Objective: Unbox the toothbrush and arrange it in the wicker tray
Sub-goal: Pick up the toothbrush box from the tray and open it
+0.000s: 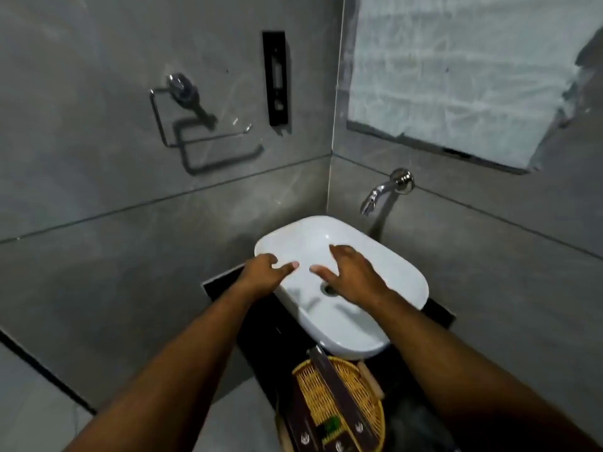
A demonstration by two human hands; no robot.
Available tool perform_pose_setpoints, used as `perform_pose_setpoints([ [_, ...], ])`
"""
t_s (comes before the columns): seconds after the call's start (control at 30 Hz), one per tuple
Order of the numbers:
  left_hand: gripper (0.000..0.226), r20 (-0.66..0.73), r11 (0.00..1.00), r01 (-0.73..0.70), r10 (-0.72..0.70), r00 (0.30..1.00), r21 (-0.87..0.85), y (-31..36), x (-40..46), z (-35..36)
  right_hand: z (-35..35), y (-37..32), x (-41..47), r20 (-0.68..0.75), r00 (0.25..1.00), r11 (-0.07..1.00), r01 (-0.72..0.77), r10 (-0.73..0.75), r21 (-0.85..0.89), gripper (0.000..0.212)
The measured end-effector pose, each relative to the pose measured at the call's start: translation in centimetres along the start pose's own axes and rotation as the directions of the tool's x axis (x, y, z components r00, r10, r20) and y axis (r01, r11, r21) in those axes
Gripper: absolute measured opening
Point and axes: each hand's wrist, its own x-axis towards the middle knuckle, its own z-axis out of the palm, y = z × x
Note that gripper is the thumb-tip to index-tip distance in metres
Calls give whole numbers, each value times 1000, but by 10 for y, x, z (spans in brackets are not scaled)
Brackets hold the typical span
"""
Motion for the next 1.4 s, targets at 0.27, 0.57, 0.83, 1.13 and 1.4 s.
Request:
perform_pose_setpoints([
  [0.27, 29, 301, 997, 73, -72, 951, 10, -40, -64, 91, 81, 24, -106, 139, 986, 978, 110, -86, -175, 37],
  [0.57, 26, 282, 993, 119, -120, 952, 23, -47, -69, 109, 108, 31, -137, 370, 928, 972, 54, 36, -231, 69],
  [0.83, 21, 210, 980, 195, -184, 960, -34, -48, -72, 117, 119, 46, -134, 399, 896, 977, -137, 193, -165, 23],
  [1.13, 17, 105, 878, 277, -257, 961, -390, -28, -72, 104, 113, 43, -135, 159, 982, 979, -128, 103, 156, 29],
  [1.4, 24, 240, 626, 401, -328, 914, -669, -8, -66, 59, 98, 34, -136, 15, 997, 972, -75, 73, 222, 36],
])
